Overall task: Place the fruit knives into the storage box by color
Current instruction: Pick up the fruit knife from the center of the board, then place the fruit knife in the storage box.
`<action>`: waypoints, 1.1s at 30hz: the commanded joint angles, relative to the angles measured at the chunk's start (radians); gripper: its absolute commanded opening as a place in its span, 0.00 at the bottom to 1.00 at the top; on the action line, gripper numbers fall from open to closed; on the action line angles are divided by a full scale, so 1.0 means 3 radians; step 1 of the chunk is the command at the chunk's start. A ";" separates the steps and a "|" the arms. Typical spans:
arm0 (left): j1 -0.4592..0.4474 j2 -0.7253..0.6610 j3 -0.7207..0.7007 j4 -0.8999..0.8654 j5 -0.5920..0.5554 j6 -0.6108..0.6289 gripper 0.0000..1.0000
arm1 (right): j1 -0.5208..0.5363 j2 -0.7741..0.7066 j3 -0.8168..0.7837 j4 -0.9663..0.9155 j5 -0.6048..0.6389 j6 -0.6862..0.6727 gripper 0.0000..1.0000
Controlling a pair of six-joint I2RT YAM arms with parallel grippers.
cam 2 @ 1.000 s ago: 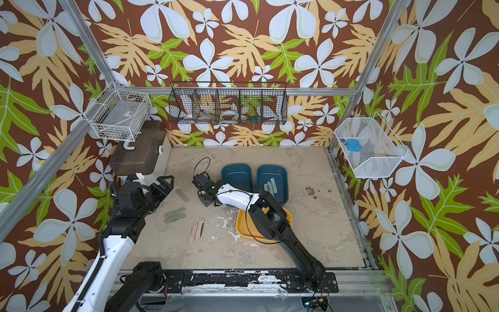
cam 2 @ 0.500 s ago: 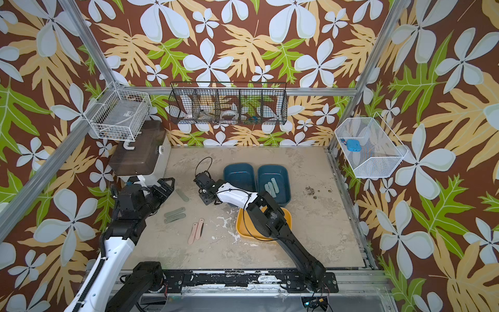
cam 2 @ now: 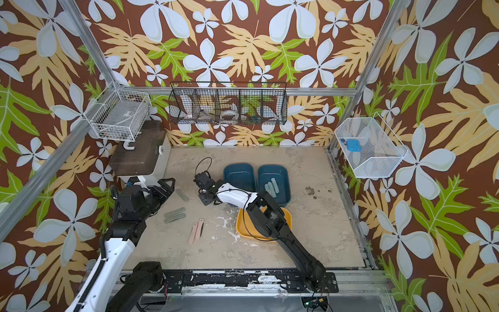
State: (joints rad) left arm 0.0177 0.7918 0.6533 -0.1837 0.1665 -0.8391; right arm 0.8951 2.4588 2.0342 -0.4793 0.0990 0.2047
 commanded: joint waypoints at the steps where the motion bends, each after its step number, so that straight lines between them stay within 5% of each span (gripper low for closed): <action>1: 0.0007 -0.0006 0.0001 0.0067 0.0057 -0.0010 1.00 | 0.0002 -0.0095 -0.0015 -0.0039 -0.0100 0.0028 0.19; 18: -0.0073 0.0034 -0.0060 0.0393 0.0558 -0.0279 1.00 | -0.0127 -0.0938 -0.0254 0.0121 0.0020 0.0037 0.19; 33: -0.1273 0.0595 0.0139 0.0920 0.0304 -0.0396 1.00 | -0.0864 -0.1767 -0.1380 0.0529 0.0018 0.0224 0.20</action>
State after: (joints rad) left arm -0.3252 0.9489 0.6842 0.0315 0.2985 -0.9443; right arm 0.6628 1.9465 1.6592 -0.3687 0.1043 0.2417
